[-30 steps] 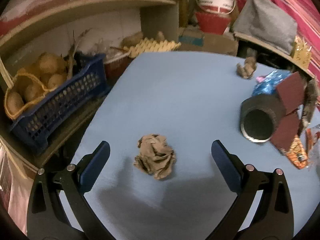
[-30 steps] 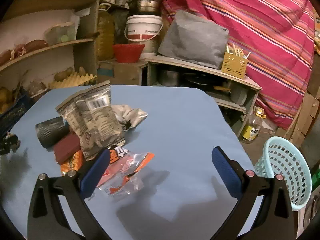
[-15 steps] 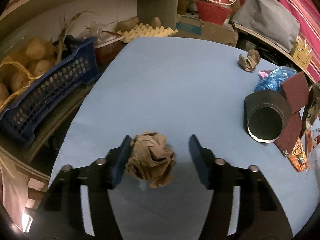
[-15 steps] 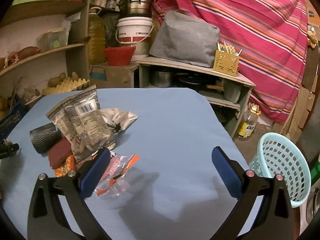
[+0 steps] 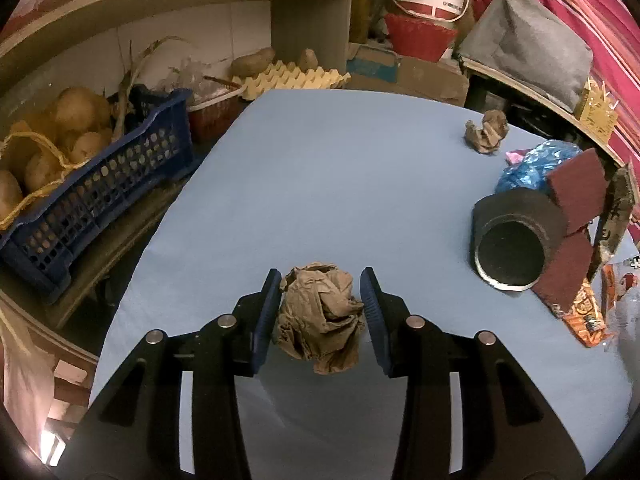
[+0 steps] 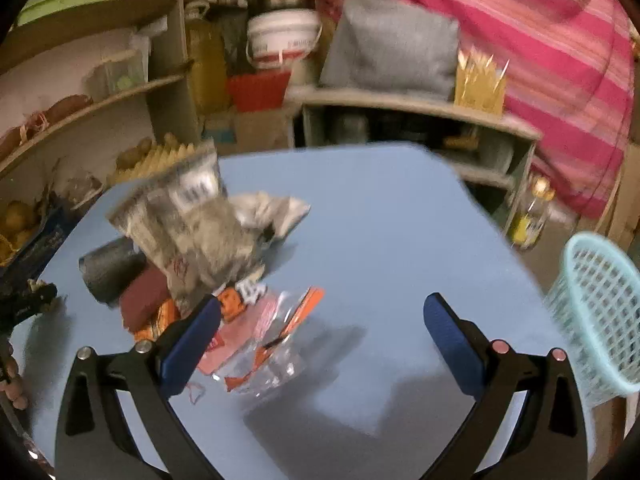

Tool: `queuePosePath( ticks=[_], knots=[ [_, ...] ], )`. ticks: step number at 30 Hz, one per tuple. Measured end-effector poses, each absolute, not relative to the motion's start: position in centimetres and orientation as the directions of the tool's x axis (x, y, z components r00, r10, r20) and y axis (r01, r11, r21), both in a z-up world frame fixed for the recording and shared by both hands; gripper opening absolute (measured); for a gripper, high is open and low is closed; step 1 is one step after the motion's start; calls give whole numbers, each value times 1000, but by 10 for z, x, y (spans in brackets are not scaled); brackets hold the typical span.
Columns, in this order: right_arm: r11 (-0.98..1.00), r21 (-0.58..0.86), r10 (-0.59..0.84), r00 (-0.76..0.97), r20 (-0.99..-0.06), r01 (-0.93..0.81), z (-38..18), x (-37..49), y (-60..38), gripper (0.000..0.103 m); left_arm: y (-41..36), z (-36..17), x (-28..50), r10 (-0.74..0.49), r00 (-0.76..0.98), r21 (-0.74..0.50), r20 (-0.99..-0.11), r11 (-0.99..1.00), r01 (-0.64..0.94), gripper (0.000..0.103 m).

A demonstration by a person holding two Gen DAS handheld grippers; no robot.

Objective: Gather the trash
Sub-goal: 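Grasp the crumpled brown paper ball with the left tool while the right tool grasps the clear plastic bag, then carry both held items over the blue basket and open both tools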

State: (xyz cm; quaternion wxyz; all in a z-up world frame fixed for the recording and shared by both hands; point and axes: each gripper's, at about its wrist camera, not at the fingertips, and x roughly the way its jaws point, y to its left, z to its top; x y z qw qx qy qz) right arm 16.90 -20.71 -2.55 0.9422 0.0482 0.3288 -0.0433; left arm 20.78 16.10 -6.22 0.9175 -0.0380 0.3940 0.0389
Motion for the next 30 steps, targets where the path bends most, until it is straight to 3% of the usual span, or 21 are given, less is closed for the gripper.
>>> queuePosePath(
  ticks=[4, 11, 13, 22, 30],
  knots=[
    [987, 129, 18, 743, -669, 93, -44, 176, -208, 97, 154, -51, 203, 29, 710, -51, -703, 994, -92, 40],
    [979, 201, 147, 728, -670, -12, -48, 180, -203, 42, 135, -39, 198, 10, 737, -65, -676, 995, -74, 40],
    [976, 212, 180, 722, -668, -48, -47, 178, -199, 33, 128, -36, 198, 5, 741, -65, -672, 996, -65, 40],
    [981, 173, 176, 758, -628, -84, -26, 165, -214, 28, 85, -14, 190, -5, 786, -46, -618, 999, -29, 40],
    [994, 104, 31, 828, -560, 33, 8, 149, -288, 28, 7, 26, 171, -68, 848, -34, -526, 998, 58, 40]
  ],
)
